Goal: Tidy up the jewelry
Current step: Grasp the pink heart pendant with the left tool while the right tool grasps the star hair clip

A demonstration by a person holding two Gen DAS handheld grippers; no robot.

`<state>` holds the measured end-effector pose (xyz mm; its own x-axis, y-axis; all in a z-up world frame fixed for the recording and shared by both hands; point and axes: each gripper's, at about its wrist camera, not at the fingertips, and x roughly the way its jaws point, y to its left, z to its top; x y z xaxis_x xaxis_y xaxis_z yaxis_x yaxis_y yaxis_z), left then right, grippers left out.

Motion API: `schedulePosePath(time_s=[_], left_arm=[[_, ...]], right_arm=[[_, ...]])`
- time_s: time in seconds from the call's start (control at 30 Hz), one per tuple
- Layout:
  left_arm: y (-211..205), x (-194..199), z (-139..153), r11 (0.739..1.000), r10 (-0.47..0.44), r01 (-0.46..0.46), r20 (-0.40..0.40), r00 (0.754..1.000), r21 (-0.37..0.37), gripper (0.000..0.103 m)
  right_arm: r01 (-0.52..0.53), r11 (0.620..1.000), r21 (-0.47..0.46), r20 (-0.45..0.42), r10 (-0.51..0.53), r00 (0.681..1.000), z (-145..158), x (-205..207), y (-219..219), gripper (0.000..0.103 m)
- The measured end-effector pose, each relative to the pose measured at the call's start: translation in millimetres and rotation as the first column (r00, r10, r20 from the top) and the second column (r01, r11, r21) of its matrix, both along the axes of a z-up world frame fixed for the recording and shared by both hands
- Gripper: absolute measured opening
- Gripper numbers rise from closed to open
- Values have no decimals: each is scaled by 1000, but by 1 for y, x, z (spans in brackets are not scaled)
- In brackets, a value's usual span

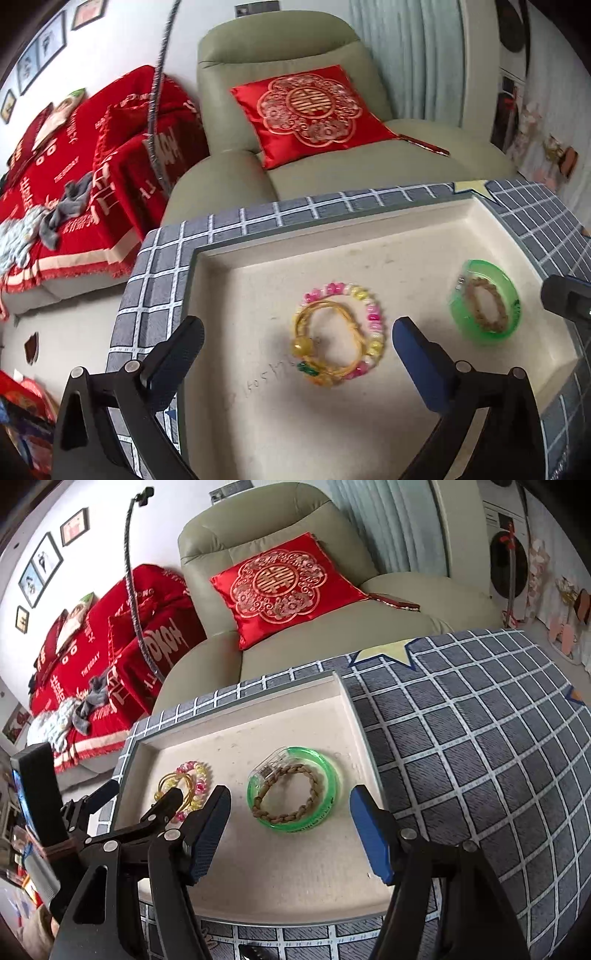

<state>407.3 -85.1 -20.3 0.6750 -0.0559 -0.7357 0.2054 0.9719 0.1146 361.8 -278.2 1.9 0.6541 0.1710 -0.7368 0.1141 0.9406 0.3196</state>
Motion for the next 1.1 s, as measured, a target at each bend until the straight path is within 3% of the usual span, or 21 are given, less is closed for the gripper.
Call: schedulePosePath(time_s=[0.17,0.2,0.23,0.3,0.4,0.53,0.83,1.1], left_arm=[[1,-9,14,1000,-6,7,33,999,-8,103],[2,-10,15,1000,-10,10,36,999,-9,103],[3,-15,20,1000,-15,15,44,999,-11,103],[7,-23,26,999,-26,28,47,999,-37,103],[16,-33,34,995,-44,46,24,999,-93,103],[27,-53,42,988,-70,69,-1,998,-138,103],[54,-118,32,997,-59,58,-13,998,-47,103],[85,-158,6,994,-23,10,-122,992,-106,103]], right_arm=[[-11,1000,15,7,11,1000,5,-7,-1,72],[-18,1000,20,12,18,1000,6,-9,0,76],[-26,999,31,21,26,999,8,-12,0,89],[-31,998,47,49,29,998,13,-19,1,103],[-23,997,74,105,15,994,22,-35,1,103],[-39,995,91,98,30,995,32,-53,2,103],[-47,994,101,41,43,998,34,-102,-1,103],[-40,997,67,-25,42,999,14,-147,0,103]])
